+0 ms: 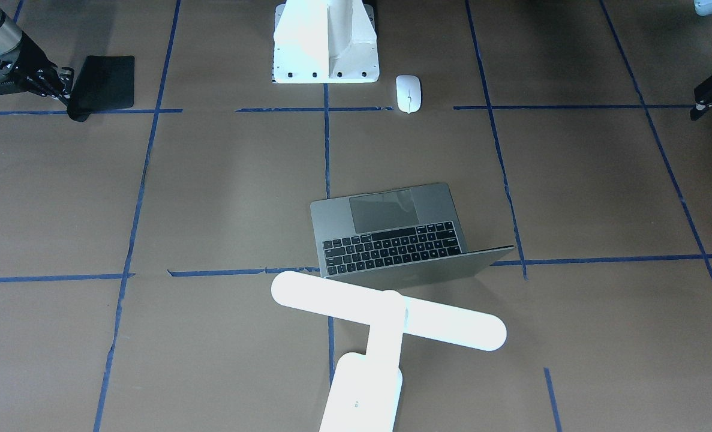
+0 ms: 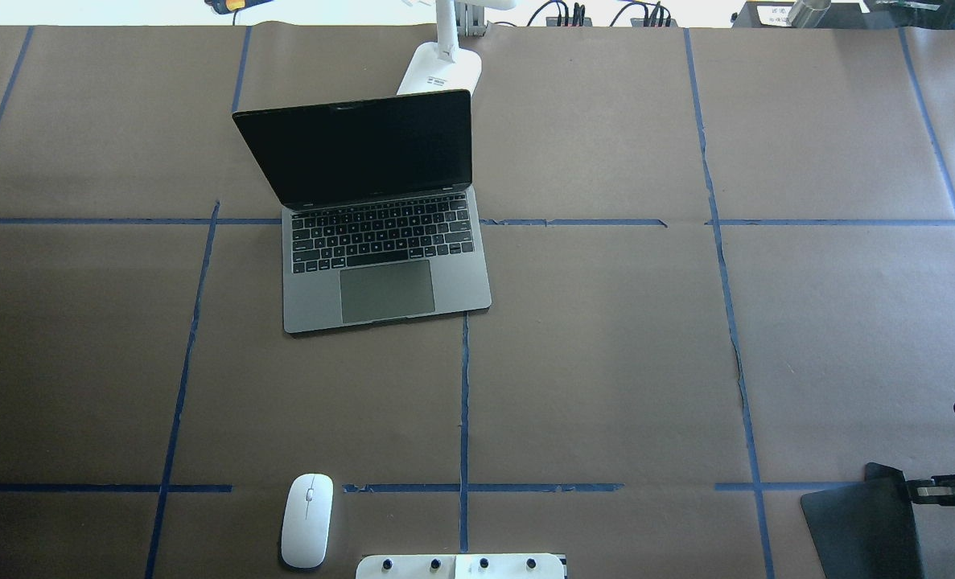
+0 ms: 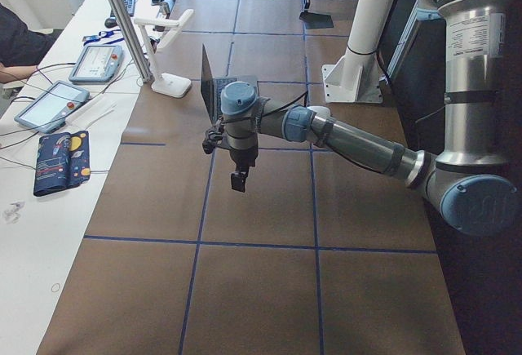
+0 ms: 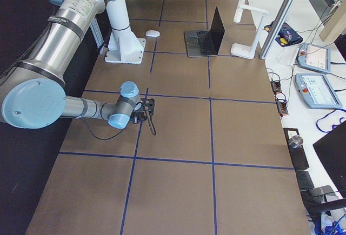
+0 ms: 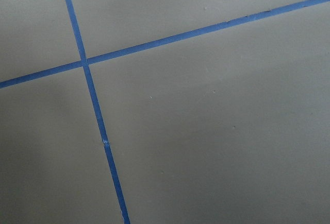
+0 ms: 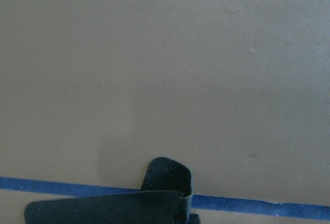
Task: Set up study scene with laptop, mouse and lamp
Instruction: 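Reach the right gripper to the black mouse pad and grasp it, then carry the black mouse pad with the right gripper beside the laptop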
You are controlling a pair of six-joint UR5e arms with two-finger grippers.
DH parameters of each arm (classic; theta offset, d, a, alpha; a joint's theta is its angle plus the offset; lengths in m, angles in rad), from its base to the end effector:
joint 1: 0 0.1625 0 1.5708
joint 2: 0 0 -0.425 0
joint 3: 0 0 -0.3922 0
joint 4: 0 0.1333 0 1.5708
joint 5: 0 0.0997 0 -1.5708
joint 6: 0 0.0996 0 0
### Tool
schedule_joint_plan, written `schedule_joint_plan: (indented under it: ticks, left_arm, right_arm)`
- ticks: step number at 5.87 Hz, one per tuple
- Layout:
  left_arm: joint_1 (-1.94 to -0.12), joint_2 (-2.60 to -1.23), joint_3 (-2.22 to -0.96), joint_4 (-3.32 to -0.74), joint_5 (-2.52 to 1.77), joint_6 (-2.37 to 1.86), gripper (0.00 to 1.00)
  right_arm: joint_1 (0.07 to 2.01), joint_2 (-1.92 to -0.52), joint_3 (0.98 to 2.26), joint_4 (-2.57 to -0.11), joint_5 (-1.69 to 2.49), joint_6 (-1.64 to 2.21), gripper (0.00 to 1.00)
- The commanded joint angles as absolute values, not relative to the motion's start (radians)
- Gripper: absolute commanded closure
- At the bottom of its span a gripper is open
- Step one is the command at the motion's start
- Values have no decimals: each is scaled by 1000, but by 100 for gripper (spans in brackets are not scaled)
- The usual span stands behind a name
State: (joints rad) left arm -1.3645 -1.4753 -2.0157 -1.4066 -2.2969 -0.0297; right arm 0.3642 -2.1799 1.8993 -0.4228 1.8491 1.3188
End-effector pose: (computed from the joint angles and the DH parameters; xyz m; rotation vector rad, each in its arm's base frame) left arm 0.0243 -0.4441 0.5061 0.0907 0.7415 0.2356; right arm -0.2157 -0.1956 0.6056 0.0130 -0.8995 -0.0162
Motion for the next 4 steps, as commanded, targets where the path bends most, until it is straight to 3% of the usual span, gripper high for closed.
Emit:
schedule_joint_plan:
  ticks: [1,4]
  left_arm:
    - [-1365,-1477,-2016,-1404,-2298,-32,0]
    - [-1365,-1477,-2017,-1405,-2337,-38,0]
  right_arm:
    - [435,-2127,1937,-419,1870,1318,100]
    - [608,-1854,1887,-509,1903,1315,100]
